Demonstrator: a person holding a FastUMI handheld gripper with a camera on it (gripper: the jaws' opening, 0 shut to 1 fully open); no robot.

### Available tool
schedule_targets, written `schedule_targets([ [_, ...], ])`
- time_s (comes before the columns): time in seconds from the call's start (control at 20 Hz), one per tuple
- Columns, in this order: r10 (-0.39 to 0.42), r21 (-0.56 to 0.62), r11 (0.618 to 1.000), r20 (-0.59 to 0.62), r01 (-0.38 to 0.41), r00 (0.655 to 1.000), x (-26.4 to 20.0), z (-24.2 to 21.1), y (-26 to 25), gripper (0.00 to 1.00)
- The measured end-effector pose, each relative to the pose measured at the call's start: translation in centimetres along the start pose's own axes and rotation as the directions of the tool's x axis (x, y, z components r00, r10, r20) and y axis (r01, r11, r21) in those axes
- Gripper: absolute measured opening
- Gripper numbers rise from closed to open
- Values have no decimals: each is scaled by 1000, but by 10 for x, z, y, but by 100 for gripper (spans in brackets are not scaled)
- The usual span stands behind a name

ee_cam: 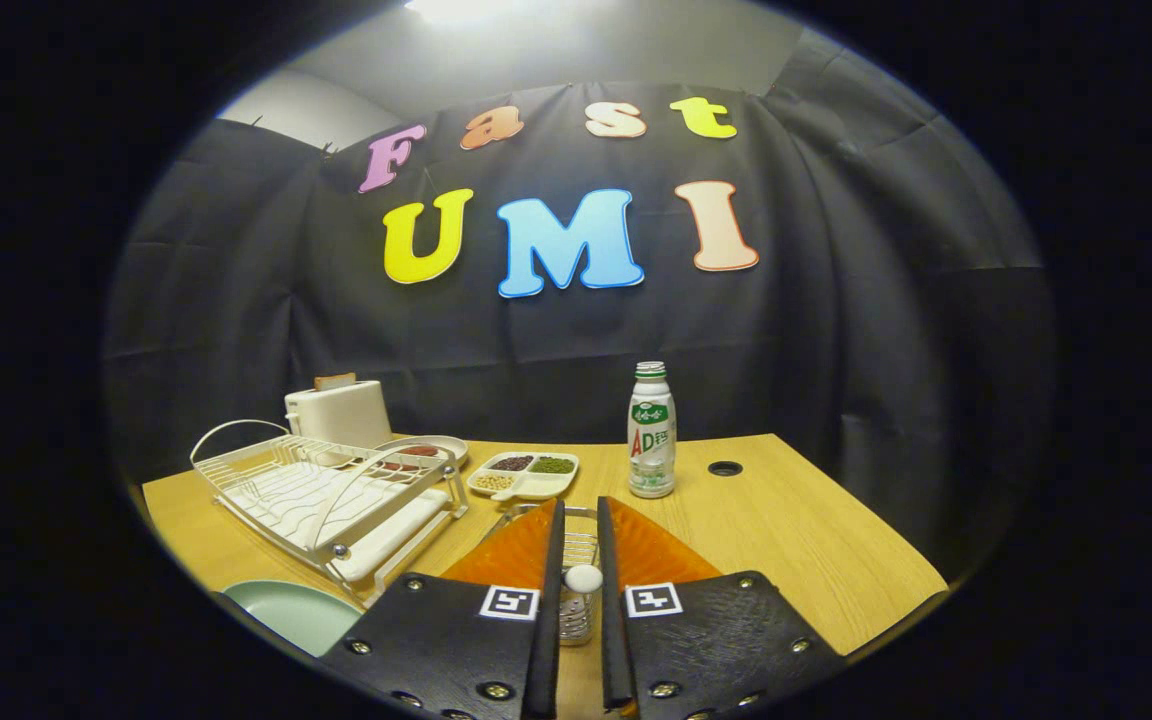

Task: Take the plate from the dish rack, then take the spoon from the basket and place it into the plate.

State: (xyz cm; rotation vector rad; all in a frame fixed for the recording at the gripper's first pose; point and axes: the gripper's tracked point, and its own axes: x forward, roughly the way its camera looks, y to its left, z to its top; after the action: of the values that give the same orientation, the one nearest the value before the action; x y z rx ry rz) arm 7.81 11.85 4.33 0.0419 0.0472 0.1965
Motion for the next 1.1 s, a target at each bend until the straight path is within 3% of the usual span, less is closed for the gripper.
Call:
schedule_targets([
  [0.05,-14,4,1000,1,14,1000,-4,2,-2,17],
  [0.1,-5,12,1000,-16,5,1000,-6,1,2,8],
  [0.2,-20,7,1000,-20,20,1000,-10,4,4,8],
  [0.25,-18,-1,1000,-18,18,1000,-8,8,4,1],
  [0.5,-37,-45,998,-34,35,999,-16,28,6,1],
  [1.1,-52,-10,999,-34,52,998,-72,122,25,1],
])
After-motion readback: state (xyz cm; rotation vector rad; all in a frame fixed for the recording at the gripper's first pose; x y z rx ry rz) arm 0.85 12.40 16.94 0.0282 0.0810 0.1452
